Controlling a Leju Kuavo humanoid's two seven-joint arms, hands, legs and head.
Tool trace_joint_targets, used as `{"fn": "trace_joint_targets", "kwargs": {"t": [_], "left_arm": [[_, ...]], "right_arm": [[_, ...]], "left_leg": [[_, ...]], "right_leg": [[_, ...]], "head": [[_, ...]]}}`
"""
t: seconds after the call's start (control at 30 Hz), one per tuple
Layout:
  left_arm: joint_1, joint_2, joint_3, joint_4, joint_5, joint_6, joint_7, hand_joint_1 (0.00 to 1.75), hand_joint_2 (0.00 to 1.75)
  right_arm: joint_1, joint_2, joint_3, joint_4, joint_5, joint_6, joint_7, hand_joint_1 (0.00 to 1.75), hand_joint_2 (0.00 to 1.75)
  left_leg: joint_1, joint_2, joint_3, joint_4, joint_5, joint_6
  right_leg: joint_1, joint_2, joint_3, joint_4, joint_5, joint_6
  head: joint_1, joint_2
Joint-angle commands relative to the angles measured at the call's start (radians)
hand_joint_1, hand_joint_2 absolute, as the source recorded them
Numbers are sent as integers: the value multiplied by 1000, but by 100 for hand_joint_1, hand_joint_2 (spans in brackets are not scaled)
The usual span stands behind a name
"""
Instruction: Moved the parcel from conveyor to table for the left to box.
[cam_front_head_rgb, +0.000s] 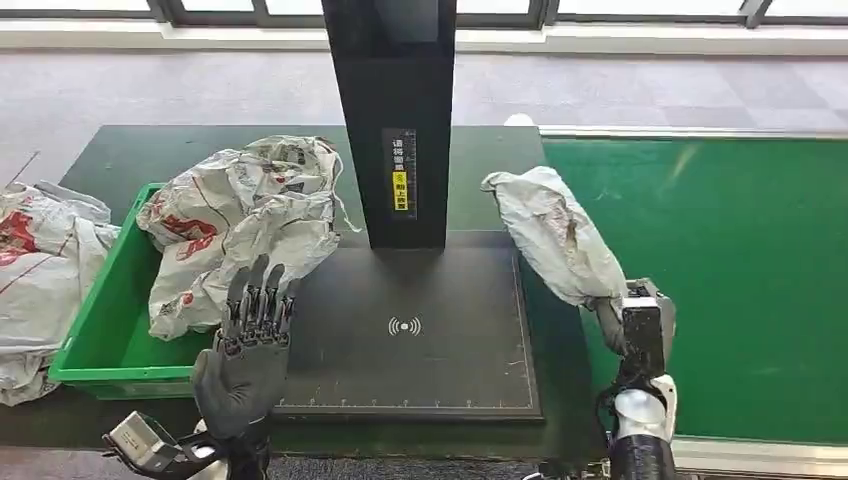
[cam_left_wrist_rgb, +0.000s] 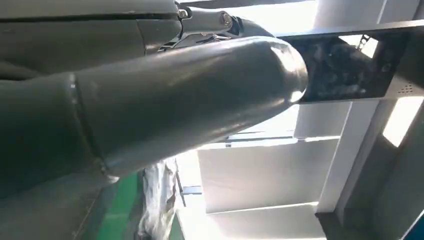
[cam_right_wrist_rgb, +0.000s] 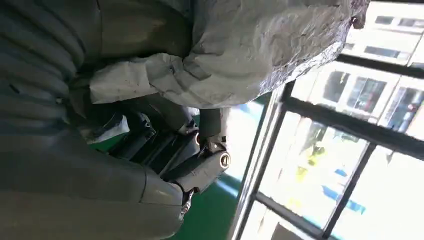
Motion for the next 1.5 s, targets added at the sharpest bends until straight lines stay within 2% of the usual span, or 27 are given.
{"fn": "trace_joint_targets", "kwargs": {"t": [0.03,0.1,0.27,0.33,0.53,0.63,0.87,1.0,1.3,1.5], "left_arm": [[-12,15,-12,42,-4,6,-25,0,0],[-11,14,-14,42,-5,7,-25,0,0],[-41,13,-12,80,-9,-15,-25,0,0],[-43,13,-9,85,-11,-16,-25,0,0],[-32,10,-13,90,-12,-35,-25,0,0],[-49,14,-11,106,-12,-33,-25,0,0],[-38,22,-12,91,-10,-30,-25,0,0],[-40,23,-9,99,-8,-32,-25,0,0],[-40,22,-8,99,-8,-33,-25,0,0],[-37,19,-12,99,-11,-31,-25,0,0]], "right_arm": [[42,55,152,-130,-19,15,3,175,175],[52,49,166,-147,-33,37,3,175,175],[203,48,364,-354,-111,81,3,175,175],[232,40,417,-386,-124,106,3,175,175],[263,34,487,-414,-91,139,10,175,175],[259,19,487,-393,-87,187,21,175,175],[192,14,544,-252,-21,298,84,175,175],[173,1,551,-175,-41,378,110,175,175],[168,0,552,-155,-31,376,120,175,175],[164,4,585,-60,42,375,191,175,175]], "left_leg": [[0,2,1,-1,0,0],[0,1,0,-1,0,0],[-1,0,0,0,0,0],[0,-2,0,-1,0,0],[0,2,1,-1,-1,-1],[0,-2,0,-1,0,-1],[0,2,1,-2,0,0],[0,2,1,-1,-1,-1],[0,1,1,-2,-1,0],[0,1,1,-2,0,-1]], "right_leg": [[1,2,0,-1,1,-1],[0,1,0,-1,0,0],[-1,0,1,0,0,0],[-1,-2,1,-1,-1,-1],[0,2,0,-1,0,-1],[0,-1,0,-1,-1,0],[0,2,0,-3,1,0],[0,2,1,-2,0,0],[0,1,1,-3,0,0],[0,1,1,-2,0,0]], "head": [[0,0],[0,0],[0,0],[0,0],[0,0],[0,0],[0,0],[0,0],[0,0],[0,0]]}}
